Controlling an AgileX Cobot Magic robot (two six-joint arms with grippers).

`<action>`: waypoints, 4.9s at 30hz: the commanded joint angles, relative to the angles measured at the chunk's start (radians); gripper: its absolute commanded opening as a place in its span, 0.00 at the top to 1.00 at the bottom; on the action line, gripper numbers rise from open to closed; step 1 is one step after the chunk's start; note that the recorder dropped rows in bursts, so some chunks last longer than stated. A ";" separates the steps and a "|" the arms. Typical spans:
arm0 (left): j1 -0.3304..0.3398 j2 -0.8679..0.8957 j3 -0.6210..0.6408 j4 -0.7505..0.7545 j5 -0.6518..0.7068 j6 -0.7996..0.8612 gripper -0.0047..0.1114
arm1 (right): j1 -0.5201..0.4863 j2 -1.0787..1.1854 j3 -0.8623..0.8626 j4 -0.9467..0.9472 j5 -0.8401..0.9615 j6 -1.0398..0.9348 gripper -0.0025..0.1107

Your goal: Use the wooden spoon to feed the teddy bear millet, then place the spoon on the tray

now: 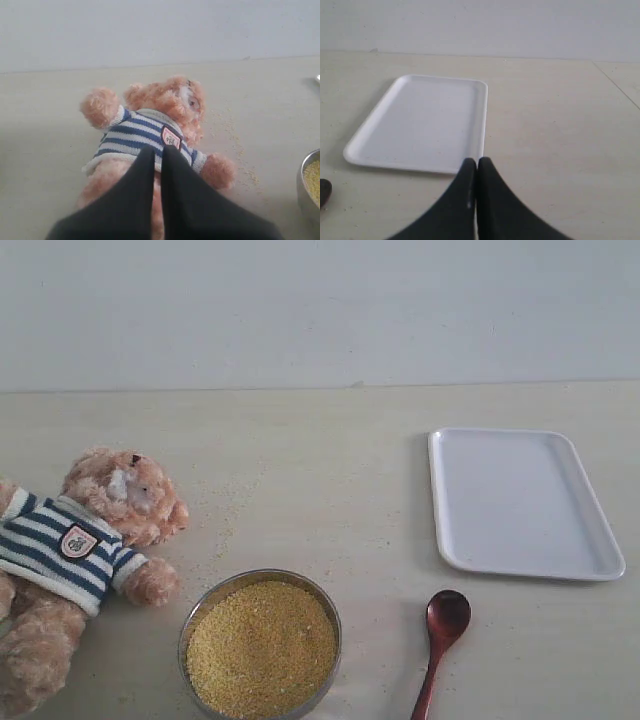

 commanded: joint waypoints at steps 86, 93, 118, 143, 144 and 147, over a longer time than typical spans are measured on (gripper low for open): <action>0.026 1.614 -0.991 0.323 0.493 -0.072 0.02 | -0.003 -0.005 -0.001 -0.003 -0.005 0.000 0.98; 0.026 1.739 -0.991 0.246 0.377 -0.066 0.02 | -0.003 -0.005 -0.001 -0.003 -0.005 0.000 0.98; 0.023 1.693 -0.991 0.142 0.283 -0.079 0.92 | -0.003 -0.005 -0.001 -0.003 -0.005 0.000 0.98; 0.023 0.975 -0.612 -0.489 0.190 0.273 0.92 | -0.003 -0.005 -0.001 -0.003 -0.005 0.000 0.98; 0.023 0.970 -0.601 -0.511 0.157 0.273 0.92 | -0.003 -0.005 -0.001 -0.003 -0.005 0.000 0.98; 0.023 0.965 -0.565 -0.543 0.072 0.273 0.92 | -0.003 -0.005 -0.001 -0.003 -0.005 0.000 0.98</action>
